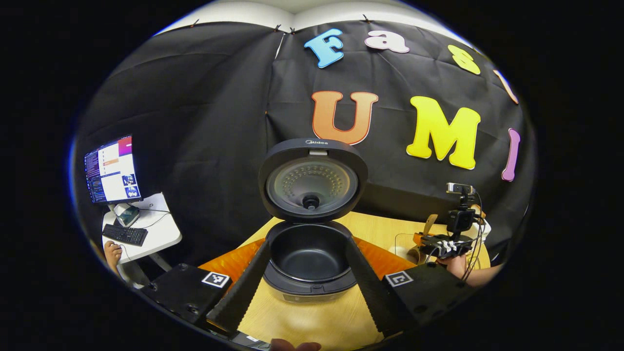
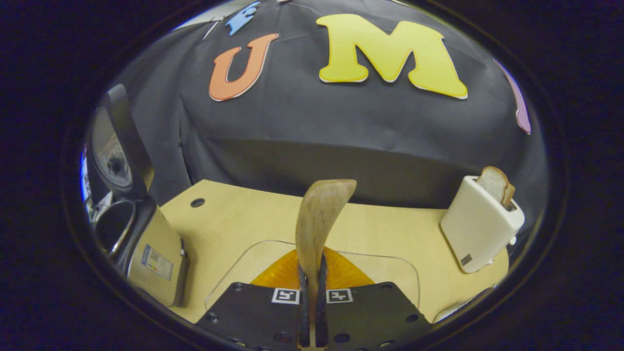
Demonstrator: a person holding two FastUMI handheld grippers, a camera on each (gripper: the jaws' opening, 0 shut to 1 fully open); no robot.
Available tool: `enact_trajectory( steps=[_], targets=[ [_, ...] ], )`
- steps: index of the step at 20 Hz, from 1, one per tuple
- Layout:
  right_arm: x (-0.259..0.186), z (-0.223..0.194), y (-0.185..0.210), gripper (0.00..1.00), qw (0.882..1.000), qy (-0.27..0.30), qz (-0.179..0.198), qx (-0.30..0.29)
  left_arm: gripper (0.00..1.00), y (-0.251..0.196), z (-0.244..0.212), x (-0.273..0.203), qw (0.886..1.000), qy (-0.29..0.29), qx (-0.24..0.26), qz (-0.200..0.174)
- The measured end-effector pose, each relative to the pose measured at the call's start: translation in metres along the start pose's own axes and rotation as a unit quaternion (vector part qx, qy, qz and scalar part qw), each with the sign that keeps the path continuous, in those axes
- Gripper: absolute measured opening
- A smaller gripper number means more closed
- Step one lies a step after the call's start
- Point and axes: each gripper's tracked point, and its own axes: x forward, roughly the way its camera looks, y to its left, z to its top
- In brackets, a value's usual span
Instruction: Close the left gripper, press the button to open the rice cooker; take a wooden spoon from the chopstick holder with the right hand, scoop a spoonful of rice and pour it into the rice cooker, then put the wooden spoon back into the chopstick holder.
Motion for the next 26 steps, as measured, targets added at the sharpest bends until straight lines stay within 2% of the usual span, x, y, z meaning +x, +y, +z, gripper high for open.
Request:
enact_trajectory(
  steps=[3, 6, 9, 15, 17, 21, 26],
  targets=[
    [-0.002, -0.003, 0.02, 0.05, 0.997, 0.014, 0.041, 0.056, 0.99, 0.003, -0.004, -0.003, 1.0, 0.006, -0.004, 0.001],
    [-0.004, -0.002, 0.025, 0.05, 0.992, 0.023, 0.065, 0.107, 1.0, 0.004, -0.001, -0.006, 1.0, 0.003, 0.002, 0.003],
    [-0.007, -0.003, 0.029, 0.05, 0.974, 0.037, 0.091, 0.204, 0.99, 0.0, -0.002, -0.009, 1.0, 0.006, 0.007, 0.001],
    [-0.012, -0.007, -0.003, 0.05, 0.937, 0.033, 0.11, 0.329, 1.0, -0.018, 0.005, -0.012, 1.0, 0.004, 0.025, -0.01],
    [-0.018, -0.008, -0.017, 0.05, 0.928, 0.03, 0.108, 0.356, 1.0, -0.028, 0.004, -0.012, 1.0, 0.006, 0.022, -0.016],
    [-0.032, 0.004, -0.043, 0.05, 0.916, 0.008, 0.106, 0.387, 0.99, -0.046, 0.004, -0.013, 0.999, 0.005, 0.025, -0.024],
    [-0.053, 0.03, -0.061, 0.05, 0.881, -0.016, 0.13, 0.455, 1.0, -0.059, 0.015, -0.019, 0.999, -0.012, 0.031, -0.02]
  ],
)
